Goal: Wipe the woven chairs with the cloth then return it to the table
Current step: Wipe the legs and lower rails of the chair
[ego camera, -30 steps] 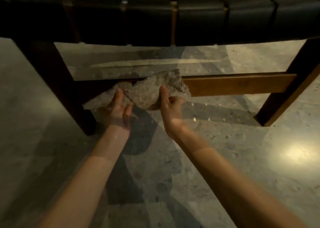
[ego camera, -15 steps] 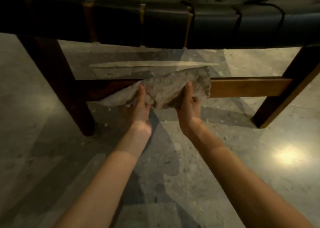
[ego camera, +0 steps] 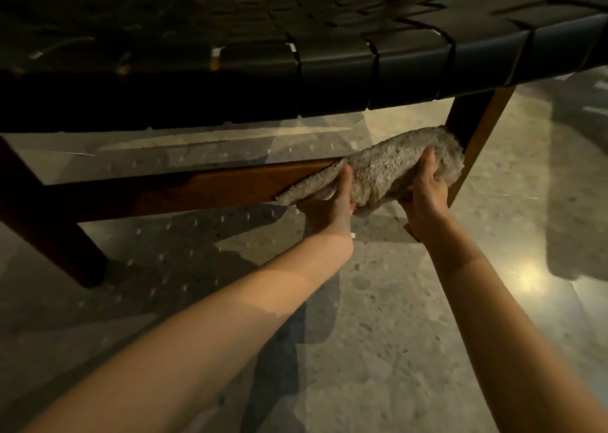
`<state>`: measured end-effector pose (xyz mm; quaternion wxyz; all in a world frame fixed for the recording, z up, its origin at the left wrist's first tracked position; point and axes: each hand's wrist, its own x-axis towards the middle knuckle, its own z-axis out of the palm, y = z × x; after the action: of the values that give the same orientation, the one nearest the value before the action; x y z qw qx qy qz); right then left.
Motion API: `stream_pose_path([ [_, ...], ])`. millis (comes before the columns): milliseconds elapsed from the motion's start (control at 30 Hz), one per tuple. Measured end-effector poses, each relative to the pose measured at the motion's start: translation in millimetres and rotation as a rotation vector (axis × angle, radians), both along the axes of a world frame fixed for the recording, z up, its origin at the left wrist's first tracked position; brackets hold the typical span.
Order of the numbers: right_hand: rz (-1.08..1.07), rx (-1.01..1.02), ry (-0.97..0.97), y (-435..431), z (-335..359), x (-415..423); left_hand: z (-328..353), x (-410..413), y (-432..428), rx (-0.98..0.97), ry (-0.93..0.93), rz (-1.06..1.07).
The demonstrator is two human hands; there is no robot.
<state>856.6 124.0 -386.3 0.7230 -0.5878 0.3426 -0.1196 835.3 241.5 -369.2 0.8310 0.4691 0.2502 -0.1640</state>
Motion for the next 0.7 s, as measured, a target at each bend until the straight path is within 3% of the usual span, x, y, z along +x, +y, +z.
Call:
stream_pose_path([
  [33,0.043,-0.053,0.043,0,1,-1,1,0,4,0.006,-0.005,0.082],
  [167,0.196,-0.338,0.116,11,1,-18,3,-11,47,-0.111,0.051,-0.052],
  [300,0.345,-0.571,0.085,58,4,-41,-3,-21,99,0.134,0.097,0.088],
  [500,0.422,-0.571,-0.115,146,14,-59,5,-47,211,0.483,-0.059,0.278],
  [600,0.611,-0.665,-0.225,185,19,-61,11,-57,273,0.549,-0.043,0.333],
  [700,0.841,-0.934,-0.252,223,26,-49,19,-69,321,0.571,-0.107,0.370],
])
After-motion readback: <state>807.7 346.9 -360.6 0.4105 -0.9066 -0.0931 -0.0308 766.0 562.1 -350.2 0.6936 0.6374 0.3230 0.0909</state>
